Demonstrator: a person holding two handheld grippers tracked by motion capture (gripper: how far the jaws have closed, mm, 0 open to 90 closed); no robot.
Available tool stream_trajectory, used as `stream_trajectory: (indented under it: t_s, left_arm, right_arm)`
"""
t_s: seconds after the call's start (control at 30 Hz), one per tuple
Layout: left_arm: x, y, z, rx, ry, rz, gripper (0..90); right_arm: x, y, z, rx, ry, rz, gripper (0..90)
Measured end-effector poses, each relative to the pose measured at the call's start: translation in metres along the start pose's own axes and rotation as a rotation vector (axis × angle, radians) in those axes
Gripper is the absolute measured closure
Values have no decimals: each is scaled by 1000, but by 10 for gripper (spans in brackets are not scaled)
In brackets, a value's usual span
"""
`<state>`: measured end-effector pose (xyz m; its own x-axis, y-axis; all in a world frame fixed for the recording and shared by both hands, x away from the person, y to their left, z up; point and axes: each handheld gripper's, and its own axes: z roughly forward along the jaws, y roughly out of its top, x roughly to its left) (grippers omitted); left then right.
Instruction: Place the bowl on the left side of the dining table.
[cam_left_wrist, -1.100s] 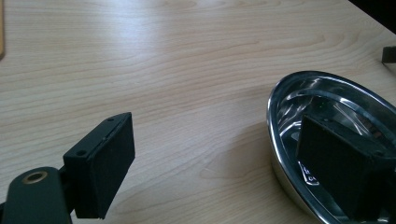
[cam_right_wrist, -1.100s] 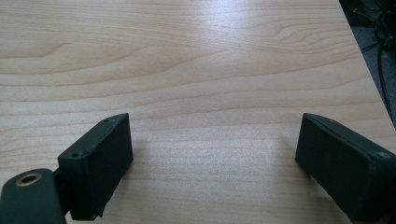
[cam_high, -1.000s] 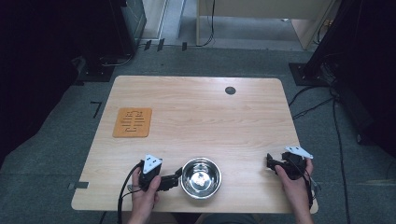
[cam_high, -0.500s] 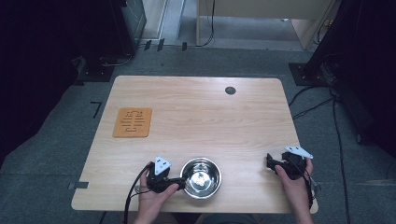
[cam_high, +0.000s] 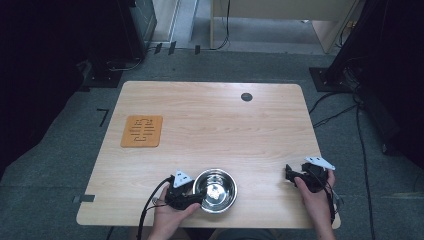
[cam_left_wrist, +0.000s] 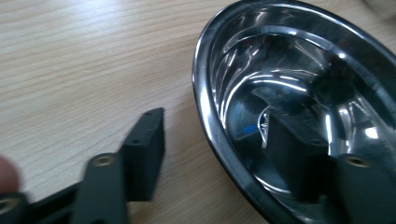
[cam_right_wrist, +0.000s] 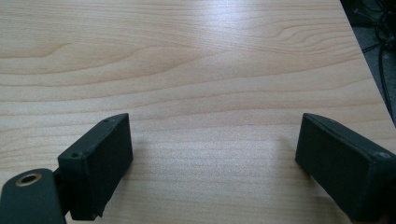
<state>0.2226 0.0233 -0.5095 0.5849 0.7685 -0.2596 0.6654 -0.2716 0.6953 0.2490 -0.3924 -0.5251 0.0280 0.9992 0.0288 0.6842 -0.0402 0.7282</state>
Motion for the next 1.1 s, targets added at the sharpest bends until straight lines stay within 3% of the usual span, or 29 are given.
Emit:
stream_trajectory:
  t_s: [0.07, 0.23, 0.47, 0.67, 1.1]
  left_arm:
    - [2, 0, -1, 5, -31, -3, 592]
    - [5, 3, -3, 12, -41, -13, 707]
    - [20, 4, -10, -1, -72, -73, 772]
    - [32, 5, -17, -31, -142, -127, 840]
    - [44, 6, -26, -55, -138, -154, 845]
  right_arm:
    - [0, 0, 0, 0, 0, 0, 104]
    - [0, 0, 0, 0, 0, 0, 104]
    - [0, 0, 0, 0, 0, 0, 104]
    - [0, 0, 0, 0, 0, 0, 104]
    - [0, 0, 0, 0, 0, 0, 104]
